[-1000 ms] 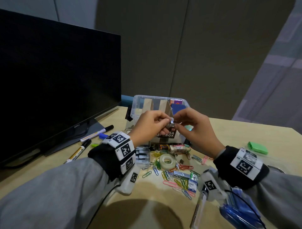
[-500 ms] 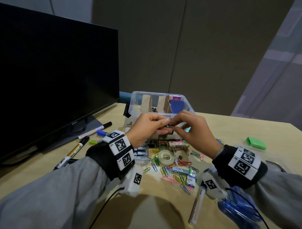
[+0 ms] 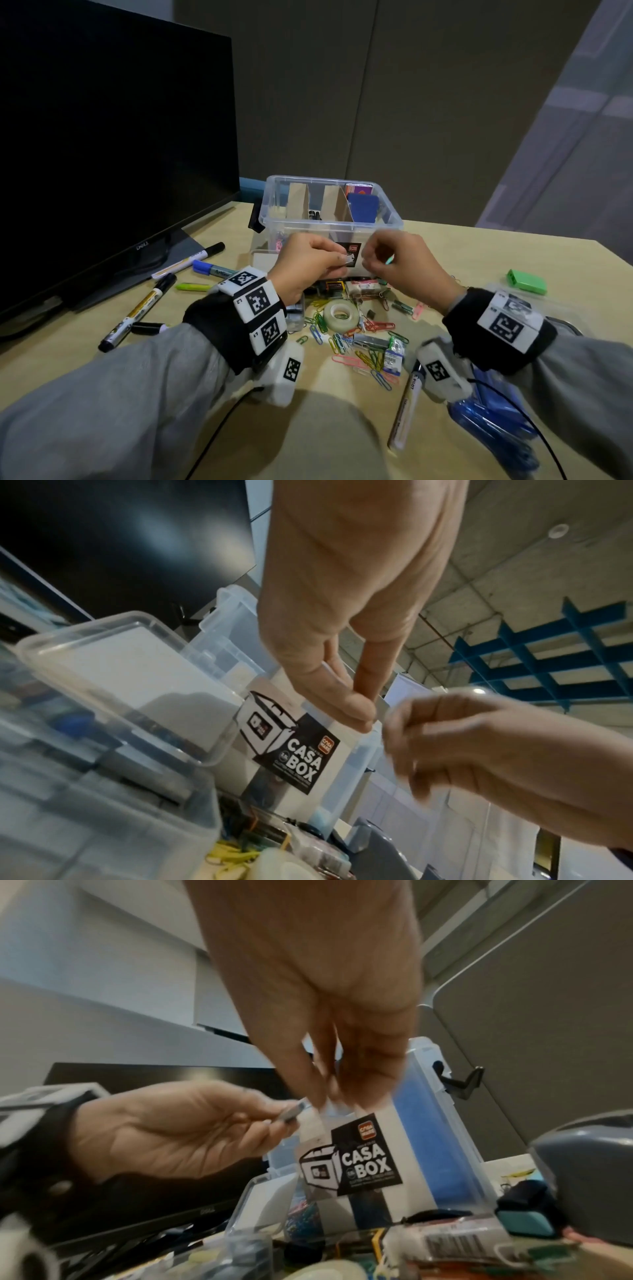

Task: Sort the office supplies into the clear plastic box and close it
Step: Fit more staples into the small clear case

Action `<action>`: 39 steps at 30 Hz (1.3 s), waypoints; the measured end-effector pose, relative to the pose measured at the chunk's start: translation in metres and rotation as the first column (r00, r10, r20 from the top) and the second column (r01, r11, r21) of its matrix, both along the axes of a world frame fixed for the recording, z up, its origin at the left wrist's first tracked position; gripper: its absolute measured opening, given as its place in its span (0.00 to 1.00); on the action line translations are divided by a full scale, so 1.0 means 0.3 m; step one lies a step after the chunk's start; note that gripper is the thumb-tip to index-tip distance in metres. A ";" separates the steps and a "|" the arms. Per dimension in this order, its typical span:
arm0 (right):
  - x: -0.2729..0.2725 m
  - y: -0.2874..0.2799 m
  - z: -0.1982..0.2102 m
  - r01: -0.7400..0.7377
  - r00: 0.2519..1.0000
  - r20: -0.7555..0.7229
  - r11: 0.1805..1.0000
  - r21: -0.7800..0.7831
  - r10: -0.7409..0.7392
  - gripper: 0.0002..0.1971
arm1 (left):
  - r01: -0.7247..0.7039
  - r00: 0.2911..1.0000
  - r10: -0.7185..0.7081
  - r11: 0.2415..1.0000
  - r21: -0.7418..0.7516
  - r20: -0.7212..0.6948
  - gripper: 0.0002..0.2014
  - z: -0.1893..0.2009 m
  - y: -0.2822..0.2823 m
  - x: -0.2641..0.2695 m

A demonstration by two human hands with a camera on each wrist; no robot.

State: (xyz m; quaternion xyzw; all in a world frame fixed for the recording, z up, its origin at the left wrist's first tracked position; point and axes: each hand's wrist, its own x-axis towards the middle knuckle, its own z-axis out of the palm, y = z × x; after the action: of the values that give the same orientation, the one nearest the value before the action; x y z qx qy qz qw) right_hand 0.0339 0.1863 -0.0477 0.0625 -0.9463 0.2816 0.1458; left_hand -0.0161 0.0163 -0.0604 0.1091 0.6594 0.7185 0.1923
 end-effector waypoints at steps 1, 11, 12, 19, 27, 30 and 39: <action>-0.006 0.007 -0.003 -0.011 0.988 0.154 0.992 0.123 -0.008 0.06 | -0.020 1.000 0.020 1.000 -0.016 -0.011 0.03 -0.005 -0.001 -0.003; -0.049 -0.071 -0.064 -0.256 0.797 0.591 0.817 0.516 -0.124 0.15 | -0.044 0.997 0.036 0.993 -0.112 -0.069 0.05 -0.036 -0.031 -0.012; -0.054 -0.076 -0.063 -0.274 0.790 0.601 0.808 0.522 -0.121 0.14 | -0.042 0.997 0.032 0.992 -0.120 -0.076 0.05 -0.038 -0.034 -0.012; -0.057 -0.043 -0.088 -0.286 0.843 0.531 0.760 0.584 -0.091 0.06 | -0.014 0.997 0.005 0.991 -0.131 -0.071 0.05 -0.045 -0.054 -0.010; -0.028 0.045 0.001 0.017 0.845 0.533 0.993 -0.117 0.048 0.05 | 0.044 0.999 -0.045 0.991 -0.126 -0.012 0.06 -0.049 -0.050 -0.005; -0.019 0.049 0.022 0.062 0.866 0.481 0.927 -0.370 0.134 0.03 | 0.071 0.997 -0.071 0.992 -0.106 0.002 0.06 -0.054 -0.043 0.000; -0.022 0.011 -0.003 0.136 0.916 0.396 0.877 -0.461 0.066 0.05 | 0.059 0.998 -0.058 0.993 -0.101 0.011 0.05 -0.057 -0.023 0.015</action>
State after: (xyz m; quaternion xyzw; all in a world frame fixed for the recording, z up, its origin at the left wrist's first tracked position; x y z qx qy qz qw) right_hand 0.0273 0.1897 -0.0486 -0.0518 -0.8575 0.5106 -0.0349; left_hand -0.0116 0.0094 -0.0777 0.1155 0.6908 0.6786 0.2211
